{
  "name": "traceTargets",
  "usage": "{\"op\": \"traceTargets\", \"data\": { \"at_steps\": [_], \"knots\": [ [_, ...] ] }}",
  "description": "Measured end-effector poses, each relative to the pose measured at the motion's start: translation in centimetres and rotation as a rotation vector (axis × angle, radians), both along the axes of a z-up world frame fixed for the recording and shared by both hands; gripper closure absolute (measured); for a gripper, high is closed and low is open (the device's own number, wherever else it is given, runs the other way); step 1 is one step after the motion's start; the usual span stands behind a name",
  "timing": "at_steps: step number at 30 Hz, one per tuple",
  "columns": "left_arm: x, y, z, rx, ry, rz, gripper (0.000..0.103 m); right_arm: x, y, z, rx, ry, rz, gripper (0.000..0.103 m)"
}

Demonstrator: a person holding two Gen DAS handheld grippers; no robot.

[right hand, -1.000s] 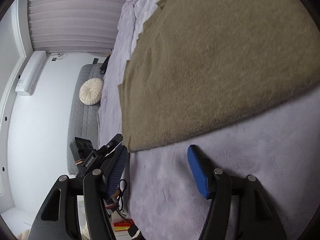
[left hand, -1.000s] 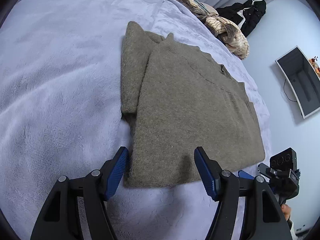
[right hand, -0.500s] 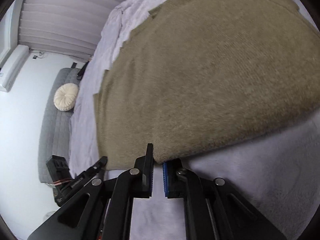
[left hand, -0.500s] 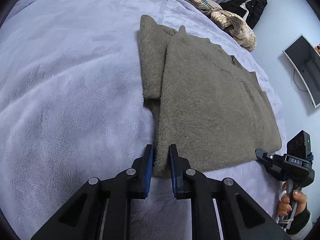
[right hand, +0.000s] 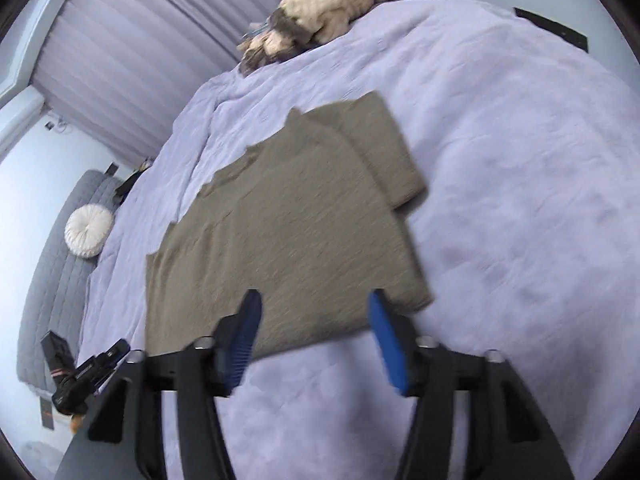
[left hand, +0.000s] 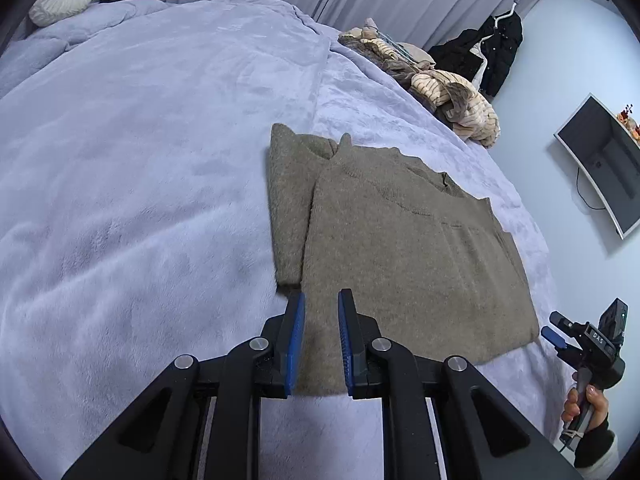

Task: Fold small clothes

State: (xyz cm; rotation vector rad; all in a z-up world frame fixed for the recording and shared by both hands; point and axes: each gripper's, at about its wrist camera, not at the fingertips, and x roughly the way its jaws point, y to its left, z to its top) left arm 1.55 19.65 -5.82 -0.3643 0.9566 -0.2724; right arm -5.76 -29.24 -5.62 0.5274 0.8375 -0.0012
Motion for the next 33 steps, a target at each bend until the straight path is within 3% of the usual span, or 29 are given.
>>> {"op": "traceTargets", "data": {
  "at_steps": [1, 2, 3, 5, 6, 9, 11, 13, 17, 23, 27, 30, 33],
  "knots": [
    [0.4, -0.5, 0.1, -0.002, -0.003, -0.004, 0.085, 0.8, -0.6, -0.3, -0.012, 0.023, -0.006, 0.037],
    [0.9, -1.0, 0.1, -0.004, -0.002, -0.008, 0.085, 1.4, -1.1, -0.6, -0.011, 0.041, 0.002, 0.044],
    [1.5, -1.5, 0.1, -0.001, 0.0, -0.014, 0.085, 2.2, -1.4, -1.2, -0.003, 0.07, 0.015, 0.065],
    [2.3, -2.7, 0.0, 0.021, -0.002, -0.014, 0.085, 3.0, -1.9, -2.2, 0.007, 0.127, 0.021, 0.093],
    [2.6, -3.1, -0.1, 0.039, -0.004, -0.013, 0.085, 3.0, -1.9, -2.2, 0.0, 0.134, 0.027, 0.097],
    [3.8, -4.0, -1.6, 0.131, 0.017, -0.003, 0.085, 2.4, -2.0, -2.7, -0.117, 0.165, 0.007, 0.097],
    [4.7, -3.6, -3.8, 0.133, 0.085, 0.013, 0.085, 2.0, -3.2, -4.0, -0.082, 0.188, -0.021, 0.097],
    [4.8, -3.0, -4.5, 0.092, 0.098, 0.026, 0.085, 1.3, -3.9, -4.0, -0.018, 0.17, -0.045, 0.097],
    [4.5, -2.5, -2.5, 0.123, 0.062, 0.027, 0.085, 0.2, -3.0, -1.9, -0.066, 0.129, -0.045, 0.096],
    [7.3, -2.9, -0.2, 0.101, 0.011, 0.054, 0.085, 1.8, -0.3, 2.4, -0.113, -0.024, 0.006, 0.093],
    [9.8, -4.2, -0.8, 0.123, 0.015, 0.07, 0.085, 4.6, 2.0, 1.5, -0.11, -0.004, 0.056, 0.093],
    [11.0, -4.5, -2.8, 0.165, 0.071, 0.09, 0.085, 6.3, 3.0, -0.1, -0.127, 0.025, 0.073, 0.093],
    [10.8, -4.1, -3.8, 0.144, 0.073, 0.094, 0.085, 6.9, 2.7, -1.9, -0.122, 0.066, 0.058, 0.093]
  ]
}}
